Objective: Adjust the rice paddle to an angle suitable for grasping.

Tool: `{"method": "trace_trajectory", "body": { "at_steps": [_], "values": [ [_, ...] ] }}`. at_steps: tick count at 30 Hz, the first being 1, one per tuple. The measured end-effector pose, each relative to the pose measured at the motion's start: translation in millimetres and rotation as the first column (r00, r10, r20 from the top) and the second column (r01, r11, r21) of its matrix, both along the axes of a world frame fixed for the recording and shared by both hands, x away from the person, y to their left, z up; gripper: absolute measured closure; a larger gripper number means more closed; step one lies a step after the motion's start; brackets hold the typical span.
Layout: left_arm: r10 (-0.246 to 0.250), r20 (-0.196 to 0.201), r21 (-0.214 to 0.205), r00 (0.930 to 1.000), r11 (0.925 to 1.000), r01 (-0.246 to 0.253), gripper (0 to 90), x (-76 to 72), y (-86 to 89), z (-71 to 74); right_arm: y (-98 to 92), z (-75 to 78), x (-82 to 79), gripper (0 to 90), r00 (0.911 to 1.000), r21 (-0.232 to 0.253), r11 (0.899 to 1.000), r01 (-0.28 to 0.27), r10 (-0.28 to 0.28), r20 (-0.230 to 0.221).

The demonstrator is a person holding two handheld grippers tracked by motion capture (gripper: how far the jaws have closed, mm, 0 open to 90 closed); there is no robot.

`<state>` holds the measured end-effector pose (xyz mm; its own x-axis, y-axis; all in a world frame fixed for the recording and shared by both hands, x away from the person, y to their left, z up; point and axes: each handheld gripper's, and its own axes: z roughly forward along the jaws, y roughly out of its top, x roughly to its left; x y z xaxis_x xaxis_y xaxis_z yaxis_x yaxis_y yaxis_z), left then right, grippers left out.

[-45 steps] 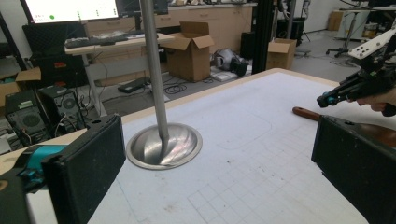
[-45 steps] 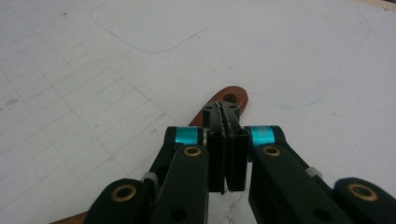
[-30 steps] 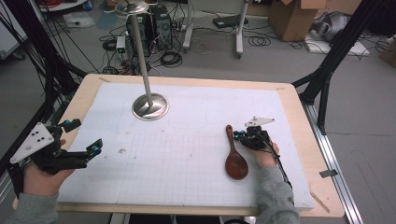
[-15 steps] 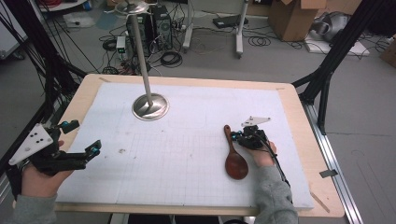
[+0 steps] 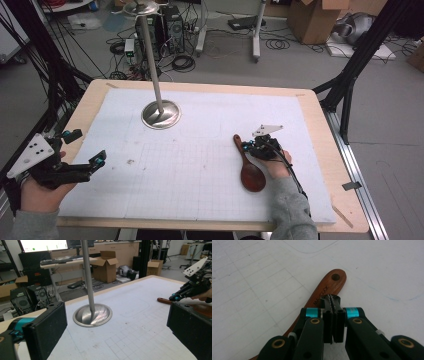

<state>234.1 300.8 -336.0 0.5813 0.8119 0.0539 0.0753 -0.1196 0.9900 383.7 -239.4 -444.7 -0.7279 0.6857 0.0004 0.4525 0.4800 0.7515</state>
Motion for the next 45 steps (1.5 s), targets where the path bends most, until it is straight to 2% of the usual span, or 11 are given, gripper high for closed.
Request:
{"method": "trace_trajectory", "body": {
  "at_steps": [16,23,31,37,40,41,42,45],
  "values": [
    [0.021,-0.002,0.003,0.9998,0.9998,-0.021,3.3,-7.1,6.4,-0.2,16.5,1.6,3.3,89.6,0.9981,-0.016,0.998,-0.061,0.061,-0.004],
    [0.027,-0.002,0.002,0.9996,0.9996,-0.027,3.3,-9.5,8.7,-0.2,28.9,4.0,3.2,89.6,0.9938,-0.033,0.993,-0.111,0.111,-0.01],
    [0.031,0.001,-0.001,0.9995,0.9995,-0.031,3.3,-11.3,11.2,0.4,35.9,4.5,3.2,89.5,0.9907,-0.043,0.99,-0.136,0.135,-0.016],
    [0.035,-0.001,0.002,0.9994,0.9994,-0.035,3.3,-11.9,12.2,-0.2,45.9,7.5,0.8,89.6,0.9849,-0.057,0.983,-0.173,0.172,-0.021],
    [0.039,-0.002,0.002,0.9992,0.9992,-0.039,3.3,-12.8,13.1,-0.2,54.1,9.2,-0.1,89.5,0.9793,-0.077,0.976,-0.202,0.2,-0.03],
    [0.038,-0.001,0.0,0.9993,0.9993,-0.038,3.2,-13.1,13.4,-0.2,54.1,9.2,-0.1,89.5,0.9793,-0.077,0.976,-0.202,0.2,-0.03],
    [0.039,-0.002,0.0,0.9992,0.9992,-0.039,3.3,-13.5,13.8,-0.2,57.9,9.0,-1.0,89.5,0.9741,-0.066,0.972,-0.225,0.223,-0.035],
    [0.043,-0.001,0.0,0.9991,0.9991,-0.043,3.3,-14.6,15.4,0.1,60.8,7.8,-1.2,89.5,0.9726,-0.073,0.97,-0.232,0.229,-0.039]
  ]
}}
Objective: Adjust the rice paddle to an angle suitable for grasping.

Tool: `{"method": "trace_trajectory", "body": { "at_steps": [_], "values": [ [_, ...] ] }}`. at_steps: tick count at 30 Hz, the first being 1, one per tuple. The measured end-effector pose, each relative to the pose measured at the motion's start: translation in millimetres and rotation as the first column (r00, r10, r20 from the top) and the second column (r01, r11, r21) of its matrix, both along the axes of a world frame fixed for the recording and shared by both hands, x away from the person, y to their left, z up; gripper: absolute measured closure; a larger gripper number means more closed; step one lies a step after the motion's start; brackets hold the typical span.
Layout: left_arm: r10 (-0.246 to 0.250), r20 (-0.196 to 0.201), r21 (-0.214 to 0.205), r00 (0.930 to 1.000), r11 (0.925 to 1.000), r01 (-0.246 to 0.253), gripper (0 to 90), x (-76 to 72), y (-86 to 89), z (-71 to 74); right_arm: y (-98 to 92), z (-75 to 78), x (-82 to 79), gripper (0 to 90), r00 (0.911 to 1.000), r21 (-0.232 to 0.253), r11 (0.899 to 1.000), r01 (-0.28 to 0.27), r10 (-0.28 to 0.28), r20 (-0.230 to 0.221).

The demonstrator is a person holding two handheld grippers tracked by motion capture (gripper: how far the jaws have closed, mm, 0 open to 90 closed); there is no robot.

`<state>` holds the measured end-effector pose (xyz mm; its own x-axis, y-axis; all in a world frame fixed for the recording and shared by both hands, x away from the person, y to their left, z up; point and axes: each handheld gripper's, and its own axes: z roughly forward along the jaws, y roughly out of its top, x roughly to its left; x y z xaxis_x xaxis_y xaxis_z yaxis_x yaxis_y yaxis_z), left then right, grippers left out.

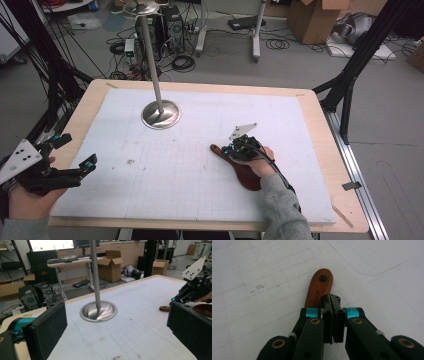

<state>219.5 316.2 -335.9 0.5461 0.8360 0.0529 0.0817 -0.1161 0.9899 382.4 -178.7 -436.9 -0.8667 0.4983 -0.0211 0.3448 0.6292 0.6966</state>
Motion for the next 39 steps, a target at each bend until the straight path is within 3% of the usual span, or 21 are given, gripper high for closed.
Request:
{"method": "trace_trajectory", "body": {
  "at_steps": [7,16,25,30,36,39],
  "values": [
    [0.005,0.002,-0.002,1.0,1.0,-0.005,3.3,-1.2,1.9,0.2,4.6,0.9,-1.2,89.5,0.9994,0.017,0.999,-0.034,0.034,-0.007],
    [0.005,0.0,0.0,1.0,1.0,-0.005,3.2,-1.3,1.9,0.1,19.2,3.6,-7.4,89.5,0.9947,-0.023,0.994,-0.103,0.103,0.0],
    [0.008,0.002,-0.001,1.0,1.0,-0.008,3.2,-1.9,2.1,-0.1,37.2,3.9,-14.6,89.5,0.982,-0.054,0.981,-0.189,0.189,-0.003],
    [0.008,0.0,0.0,1.0,1.0,-0.008,3.3,-2.0,1.9,-0.2,39.6,4.4,-15.5,89.5,0.9796,-0.059,0.978,-0.201,0.201,-0.003],
    [0.003,-0.004,0.004,1.0,1.0,-0.003,3.3,-0.5,0.6,-0.8,36.2,9.3,-16.2,88.6,0.9821,-0.036,0.982,-0.187,0.188,0.014],
    [0.0,-0.004,0.003,1.0,1.0,0.0,3.3,1.3,0.3,-0.7,31.3,17.0,-19.3,76.6,0.985,-0.009,0.985,-0.17,0.17,0.029]
  ]
}}
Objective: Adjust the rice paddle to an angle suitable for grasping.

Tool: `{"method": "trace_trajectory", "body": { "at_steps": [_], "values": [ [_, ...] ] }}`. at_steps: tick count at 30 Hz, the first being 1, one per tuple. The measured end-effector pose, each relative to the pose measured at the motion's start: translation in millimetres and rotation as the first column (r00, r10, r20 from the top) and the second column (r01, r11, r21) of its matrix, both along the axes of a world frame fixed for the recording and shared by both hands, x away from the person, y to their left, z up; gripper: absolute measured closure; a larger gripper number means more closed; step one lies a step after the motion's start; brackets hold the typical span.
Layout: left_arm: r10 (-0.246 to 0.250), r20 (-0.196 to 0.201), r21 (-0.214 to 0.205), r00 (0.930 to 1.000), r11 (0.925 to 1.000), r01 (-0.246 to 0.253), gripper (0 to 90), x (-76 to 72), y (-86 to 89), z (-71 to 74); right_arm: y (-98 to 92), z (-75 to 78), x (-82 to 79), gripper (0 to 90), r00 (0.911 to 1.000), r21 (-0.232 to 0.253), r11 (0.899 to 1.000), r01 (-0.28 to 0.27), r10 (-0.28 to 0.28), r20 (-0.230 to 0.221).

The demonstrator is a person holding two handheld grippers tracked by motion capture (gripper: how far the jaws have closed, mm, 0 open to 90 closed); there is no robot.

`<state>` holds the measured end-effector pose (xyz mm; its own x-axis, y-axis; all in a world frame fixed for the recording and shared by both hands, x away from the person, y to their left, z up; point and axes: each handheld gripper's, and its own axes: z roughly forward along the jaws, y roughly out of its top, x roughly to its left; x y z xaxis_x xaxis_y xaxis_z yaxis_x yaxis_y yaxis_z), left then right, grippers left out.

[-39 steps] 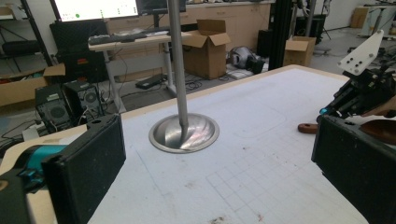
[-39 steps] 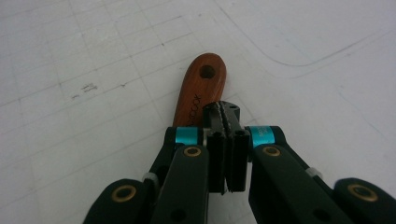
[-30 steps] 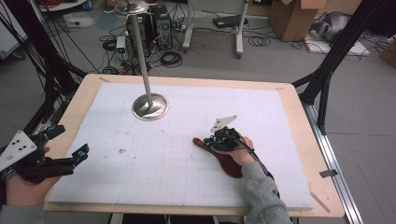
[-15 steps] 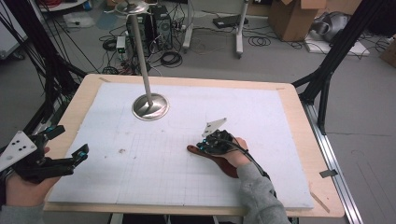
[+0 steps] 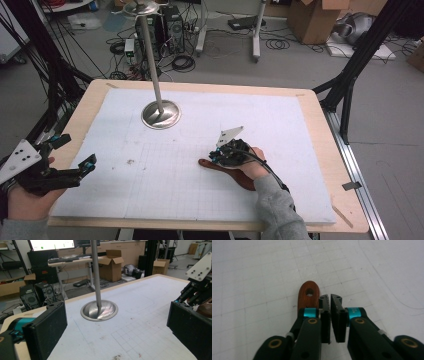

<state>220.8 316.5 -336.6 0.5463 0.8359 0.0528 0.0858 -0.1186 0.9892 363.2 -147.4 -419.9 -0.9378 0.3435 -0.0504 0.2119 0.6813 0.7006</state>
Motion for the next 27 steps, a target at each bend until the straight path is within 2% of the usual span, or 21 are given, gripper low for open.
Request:
{"method": "trace_trajectory", "body": {
  "at_steps": [1,2,3,5,7,9,10,12,13,16,19,23,27],
  "values": [
    [0.0,0.0,-0.001,1.0,1.0,0.0,3.3,0.7,-0.4,0.1,0.0,0.0,0.0,76.6,1.0,0.0,1.0,0.0,0.0,0.0],
    [-0.001,0.0,0.0,1.0,1.0,0.001,3.3,1.3,-0.7,0.2,-1.2,3.8,-2.4,69.6,1.0,0.011,1.0,0.005,-0.005,0.006],
    [-0.003,0.003,-0.001,1.0,1.0,0.003,3.3,2.0,-1.5,0.4,-1.2,3.8,-2.4,69.6,1.0,0.011,1.0,0.005,-0.005,0.006],
    [-0.009,0.009,-0.001,0.9999,1.0,0.009,3.3,3.3,-3.3,0.6,-1.3,8.5,-6.8,59.2,0.9997,0.011,1.0,0.009,-0.01,0.021],
    [-0.016,0.009,0.004,0.9998,0.9999,0.016,3.3,4.4,-4.9,1.1,-1.4,9.7,-8.2,56.6,0.9997,0.011,1.0,0.008,-0.008,0.022],
    [-0.02,0.008,0.003,0.9998,0.9998,0.02,3.3,5.6,-6.0,1.2,-1.0,11.3,-10.5,49.1,0.9997,0.004,1.0,0.002,-0.002,0.024],
    [-0.019,0.007,0.003,0.9998,0.9998,0.019,3.3,6.2,-6.4,1.2,-0.7,12.1,-13.1,41.8,0.9993,-0.006,1.0,0.005,-0.005,0.036],
    [-0.023,0.005,0.003,0.9997,0.9997,0.023,3.3,7.4,-7.0,1.0,-0.7,12.2,-14.1,39.0,0.9995,-0.012,1.0,0.0,0.0,0.032],
    [-0.023,0.004,0.002,0.9997,0.9997,0.023,3.3,7.8,-7.4,0.9,-1.1,12.8,-15.7,33.3,0.9992,-0.021,1.0,-0.002,0.003,0.039],
    [-0.024,0.004,0.0,0.9997,0.9997,0.024,3.2,9.5,-8.4,0.7,-1.9,13.9,-17.0,29.7,0.9993,-0.019,1.0,-0.007,0.008,0.036],
    [-0.028,0.001,0.002,0.9996,0.9996,0.028,3.3,11.0,-9.8,0.5,-4.4,17.7,-20.3,25.8,0.9988,0.0,0.999,-0.039,0.039,0.029],
    [-0.035,-0.001,0.005,0.9994,0.9994,0.035,3.3,12.9,-11.8,0.0,-10.6,21.6,-21.0,20.5,0.9992,0.04,0.999,-0.037,0.036,0.017],
    [-0.037,-0.004,0.006,0.9993,0.9993,0.037,3.3,13.9,-13.1,-0.2,-16.9,22.5,-20.5,18.0,0.9995,0.048,0.998,-0.032,0.032,0.004]
  ]
}}
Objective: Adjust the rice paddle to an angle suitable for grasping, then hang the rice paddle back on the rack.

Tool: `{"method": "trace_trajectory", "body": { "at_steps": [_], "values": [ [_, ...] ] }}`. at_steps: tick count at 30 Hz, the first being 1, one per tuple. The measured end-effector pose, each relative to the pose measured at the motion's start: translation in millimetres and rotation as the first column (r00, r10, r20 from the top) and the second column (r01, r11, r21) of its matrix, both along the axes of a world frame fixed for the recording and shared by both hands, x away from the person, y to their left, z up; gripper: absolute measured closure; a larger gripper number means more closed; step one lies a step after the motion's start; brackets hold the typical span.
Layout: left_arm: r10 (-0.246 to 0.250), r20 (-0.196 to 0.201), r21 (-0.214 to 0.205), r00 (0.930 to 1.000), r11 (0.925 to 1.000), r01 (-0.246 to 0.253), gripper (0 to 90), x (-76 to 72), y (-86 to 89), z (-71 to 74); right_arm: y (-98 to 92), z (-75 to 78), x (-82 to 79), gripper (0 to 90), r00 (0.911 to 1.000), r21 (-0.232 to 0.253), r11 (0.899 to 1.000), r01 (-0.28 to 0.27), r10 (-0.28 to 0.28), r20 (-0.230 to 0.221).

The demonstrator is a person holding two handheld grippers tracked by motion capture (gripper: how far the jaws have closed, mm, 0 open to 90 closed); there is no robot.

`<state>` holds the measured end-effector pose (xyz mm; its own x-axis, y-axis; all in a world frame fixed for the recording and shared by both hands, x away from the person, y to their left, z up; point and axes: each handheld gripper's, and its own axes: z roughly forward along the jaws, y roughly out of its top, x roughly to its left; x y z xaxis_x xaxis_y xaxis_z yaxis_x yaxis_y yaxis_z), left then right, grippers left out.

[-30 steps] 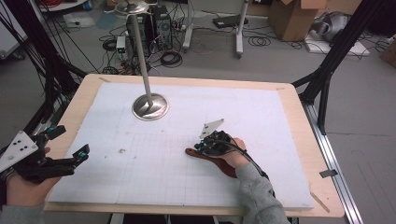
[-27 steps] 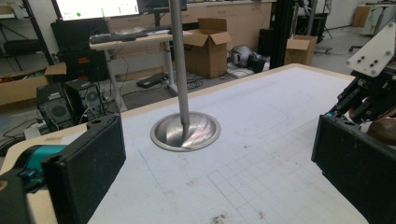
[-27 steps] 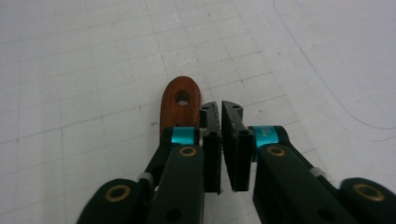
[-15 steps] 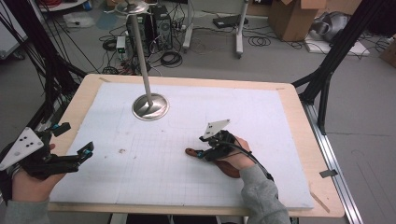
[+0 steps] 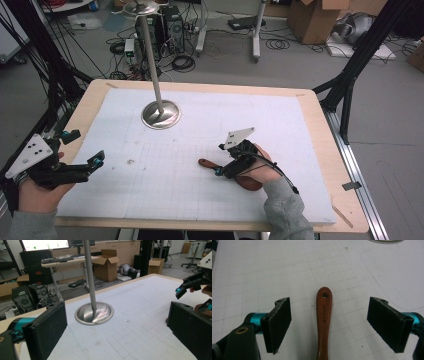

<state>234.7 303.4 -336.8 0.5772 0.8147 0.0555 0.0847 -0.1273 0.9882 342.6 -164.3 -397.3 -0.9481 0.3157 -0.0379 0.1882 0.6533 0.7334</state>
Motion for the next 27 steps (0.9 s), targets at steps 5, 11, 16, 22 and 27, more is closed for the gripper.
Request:
{"method": "trace_trajectory", "body": {
  "at_steps": [5,11,16,22,27],
  "values": [
    [-0.005,-0.003,0.004,1.0,1.0,0.005,3.2,1.0,-2.2,-0.6,-2.9,-1.2,0.5,16.8,0.9999,0.0,1.0,0.01,-0.01,-0.007],
    [-0.002,-0.005,0.003,1.0,1.0,0.002,3.3,1.0,-1.7,-0.8,-3.3,-5.9,2.9,16.9,0.9996,-0.037,0.999,0.014,-0.015,-0.024],
    [0.004,-0.009,0.006,1.0,1.0,-0.004,3.3,0.5,0.0,-1.9,-1.8,-10.7,5.2,17.1,0.9991,-0.053,0.999,0.004,-0.006,-0.042],
    [0.005,-0.01,0.008,0.9999,1.0,-0.005,3.3,-2.1,1.4,-2.0,-0.5,-15.9,7.5,17.2,0.9978,-0.067,0.998,-0.003,-0.002,-0.067],
    [0.011,-0.01,0.001,0.9999,0.9999,-0.011,3.2,-2.3,3.6,-2.0,0.1,-20.0,9.6,17.6,0.9965,-0.094,0.996,-0.008,0.001,-0.083]
  ]
}}
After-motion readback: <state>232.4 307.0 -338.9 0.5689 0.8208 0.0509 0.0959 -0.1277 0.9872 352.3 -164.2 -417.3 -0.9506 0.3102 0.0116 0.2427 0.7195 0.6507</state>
